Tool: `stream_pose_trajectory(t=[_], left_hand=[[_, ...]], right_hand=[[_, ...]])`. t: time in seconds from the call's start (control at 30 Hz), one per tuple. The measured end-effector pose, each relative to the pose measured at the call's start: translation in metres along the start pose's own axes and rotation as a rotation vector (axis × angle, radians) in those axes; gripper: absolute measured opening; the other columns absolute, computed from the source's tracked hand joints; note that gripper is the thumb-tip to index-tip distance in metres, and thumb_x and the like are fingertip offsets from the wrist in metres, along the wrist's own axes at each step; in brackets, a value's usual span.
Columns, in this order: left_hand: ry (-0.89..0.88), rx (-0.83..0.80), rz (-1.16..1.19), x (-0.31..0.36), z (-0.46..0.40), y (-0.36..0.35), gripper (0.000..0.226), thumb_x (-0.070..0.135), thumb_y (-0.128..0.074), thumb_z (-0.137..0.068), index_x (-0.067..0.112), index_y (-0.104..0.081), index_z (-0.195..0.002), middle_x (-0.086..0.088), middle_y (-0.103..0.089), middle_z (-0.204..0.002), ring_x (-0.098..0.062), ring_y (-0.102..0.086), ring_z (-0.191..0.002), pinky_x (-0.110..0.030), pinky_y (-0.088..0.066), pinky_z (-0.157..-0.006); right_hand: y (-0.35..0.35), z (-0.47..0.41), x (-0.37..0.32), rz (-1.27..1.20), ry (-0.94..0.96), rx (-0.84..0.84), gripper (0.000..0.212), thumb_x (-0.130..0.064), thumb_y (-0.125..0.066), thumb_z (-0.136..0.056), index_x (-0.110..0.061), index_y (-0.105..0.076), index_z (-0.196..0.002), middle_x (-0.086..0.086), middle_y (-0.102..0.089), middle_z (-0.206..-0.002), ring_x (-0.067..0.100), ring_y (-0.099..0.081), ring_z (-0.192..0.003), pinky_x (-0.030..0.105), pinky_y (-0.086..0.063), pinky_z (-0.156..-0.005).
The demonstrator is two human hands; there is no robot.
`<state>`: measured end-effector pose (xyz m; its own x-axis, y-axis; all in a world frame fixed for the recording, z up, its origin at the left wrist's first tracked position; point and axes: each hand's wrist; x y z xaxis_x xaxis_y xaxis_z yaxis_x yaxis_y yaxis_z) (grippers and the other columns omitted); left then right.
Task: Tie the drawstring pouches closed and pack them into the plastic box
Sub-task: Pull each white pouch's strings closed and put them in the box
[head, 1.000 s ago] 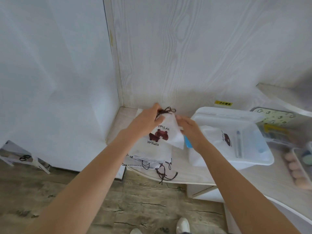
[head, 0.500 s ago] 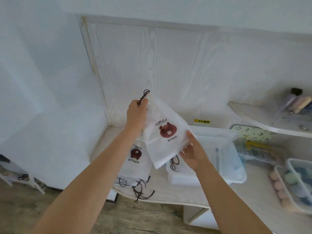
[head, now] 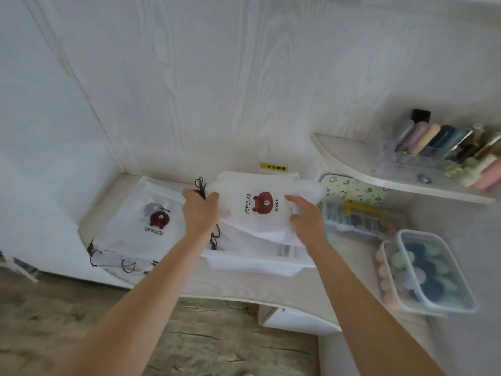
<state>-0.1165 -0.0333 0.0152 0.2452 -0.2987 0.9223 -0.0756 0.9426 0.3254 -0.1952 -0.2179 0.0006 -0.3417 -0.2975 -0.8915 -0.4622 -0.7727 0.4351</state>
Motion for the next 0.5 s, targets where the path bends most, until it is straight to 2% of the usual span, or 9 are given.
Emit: stream_pose_trajectory(t=[0.07,0.13,0.23,0.3,0.4,0.5], left_hand=[[-0.140,-0.002,-0.142,-0.009,0.008,-0.003,0.030,0.008,-0.049,-0.085,0.007,-0.037,-0.112,-0.013,-0.054,-0.092,-0.028,-0.051,-0.078,-0.034,-0.042,-0.068],[-0.261,-0.029,-0.322,-0.017,0.012,-0.008,0.036,0.003,-0.046,-0.085,0.010,-0.039,-0.120,-0.012,-0.046,-0.099,-0.029,-0.048,-0.077,-0.033,-0.039,-0.069],[-0.378,-0.078,-0.648,-0.025,0.012,-0.016,0.037,-0.001,-0.041,-0.090,0.014,-0.042,-0.124,-0.012,-0.040,-0.106,-0.030,-0.048,-0.079,-0.035,-0.040,-0.068],[-0.504,-0.041,-1.027,-0.027,0.008,-0.017,0.040,0.002,-0.041,-0.090,0.017,-0.045,-0.126,-0.014,-0.049,-0.110,-0.033,-0.050,-0.097,-0.039,-0.041,-0.077],[-0.596,-0.038,-1.354,-0.021,0.001,-0.020,0.036,0.006,-0.048,-0.086,0.020,-0.055,-0.119,-0.009,-0.053,-0.114,-0.030,-0.042,-0.114,-0.037,-0.034,-0.091],[-0.655,-0.092,-1.577,-0.016,-0.004,-0.029,0.032,0.012,-0.058,-0.081,0.019,-0.059,-0.112,-0.005,-0.048,-0.119,-0.027,-0.036,-0.120,-0.036,-0.030,-0.098]], right_hand=[[0.006,0.000,0.012,0.128,0.005,-0.011,0.056,0.017,-0.038,-0.079,-0.015,-0.059,-0.120,0.002,-0.051,-0.132,0.017,-0.049,-0.115,0.002,-0.035,-0.072],[0.008,0.002,0.025,0.240,0.014,-0.055,0.055,0.016,-0.039,-0.081,-0.012,-0.055,-0.126,0.004,-0.051,-0.133,0.019,-0.049,-0.118,0.001,-0.033,-0.072],[0.002,0.003,0.034,0.435,-0.032,-0.148,0.057,0.011,-0.040,-0.087,-0.013,-0.040,-0.139,0.008,-0.044,-0.140,0.023,-0.044,-0.126,0.011,-0.030,-0.088],[-0.003,-0.001,0.035,0.525,-0.056,-0.179,0.059,0.008,-0.039,-0.090,-0.014,-0.032,-0.144,0.014,-0.041,-0.139,0.026,-0.044,-0.124,0.022,-0.035,-0.098],[-0.010,-0.006,0.035,0.768,-0.048,-0.264,0.055,0.002,-0.041,-0.093,-0.011,-0.026,-0.144,0.019,-0.036,-0.135,0.029,-0.044,-0.122,0.031,-0.039,-0.102],[-0.019,-0.013,0.037,0.905,-0.090,-0.327,0.044,0.001,-0.045,-0.091,-0.006,-0.036,-0.134,0.019,-0.036,-0.131,0.029,-0.048,-0.116,0.032,-0.042,-0.097]])
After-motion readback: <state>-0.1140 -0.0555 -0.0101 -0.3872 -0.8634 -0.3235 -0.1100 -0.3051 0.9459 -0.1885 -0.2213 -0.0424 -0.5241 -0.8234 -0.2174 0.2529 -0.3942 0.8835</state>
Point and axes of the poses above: each hand's wrist, its own z-axis away from the middle knuckle, its own y-axis out of the back of the hand, x = y × z
